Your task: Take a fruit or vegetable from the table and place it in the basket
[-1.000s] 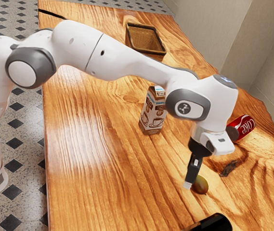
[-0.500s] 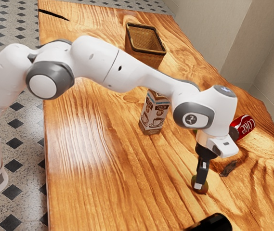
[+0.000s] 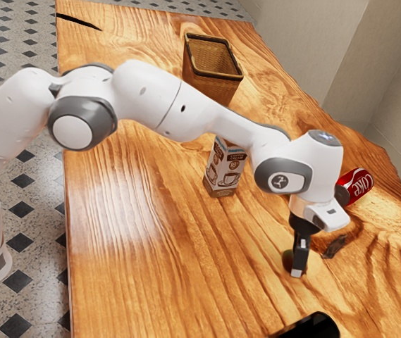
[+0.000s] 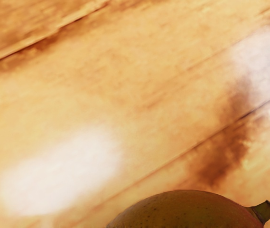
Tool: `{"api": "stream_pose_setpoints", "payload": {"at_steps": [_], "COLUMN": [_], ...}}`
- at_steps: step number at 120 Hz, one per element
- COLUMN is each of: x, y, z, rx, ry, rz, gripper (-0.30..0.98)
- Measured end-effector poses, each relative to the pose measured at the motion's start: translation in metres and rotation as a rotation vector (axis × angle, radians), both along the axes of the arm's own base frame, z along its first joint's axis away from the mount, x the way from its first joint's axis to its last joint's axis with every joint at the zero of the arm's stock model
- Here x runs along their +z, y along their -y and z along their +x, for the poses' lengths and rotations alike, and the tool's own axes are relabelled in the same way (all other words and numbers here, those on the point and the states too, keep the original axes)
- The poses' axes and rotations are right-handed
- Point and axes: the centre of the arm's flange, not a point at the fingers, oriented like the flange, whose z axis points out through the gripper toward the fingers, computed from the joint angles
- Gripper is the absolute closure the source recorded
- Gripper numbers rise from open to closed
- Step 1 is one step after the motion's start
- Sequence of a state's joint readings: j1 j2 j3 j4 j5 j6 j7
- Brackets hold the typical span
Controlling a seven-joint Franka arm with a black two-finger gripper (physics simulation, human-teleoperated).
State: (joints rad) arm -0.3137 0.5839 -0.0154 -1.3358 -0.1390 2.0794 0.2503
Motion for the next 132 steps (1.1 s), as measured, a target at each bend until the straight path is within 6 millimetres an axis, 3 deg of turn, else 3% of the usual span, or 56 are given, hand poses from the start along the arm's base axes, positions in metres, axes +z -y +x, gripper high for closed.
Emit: {"api": "stream_pose_setpoints", "payload": {"at_steps": [15,34,47,63,75,92,112,123,132], "x": [-0.002,0.003,0.005,0.049,0.086,0.163,0.222,0.255,0.267], "y": [-0.007,-0.01,-0.012,-0.013,-0.03,-0.08,-0.178,-0.202,-0.229], "z": [0.007,0.01,0.008,0.005,-0.002,-0.023,-0.032,-0.044,-0.051], "rx": [0.01,-0.004,-0.011,-0.037,-0.028,0.037,0.204,0.244,0.289], "ry": [0.016,0.048,0.031,0.008,-0.002,0.033,0.063,0.084,0.079], "rz": [0.0,0.031,0.054,0.113,0.163,0.236,0.31,0.326,0.352], "gripper": [0.04,0.29,0.36,0.38,0.4,0.4,0.41,0.4,0.4]}}
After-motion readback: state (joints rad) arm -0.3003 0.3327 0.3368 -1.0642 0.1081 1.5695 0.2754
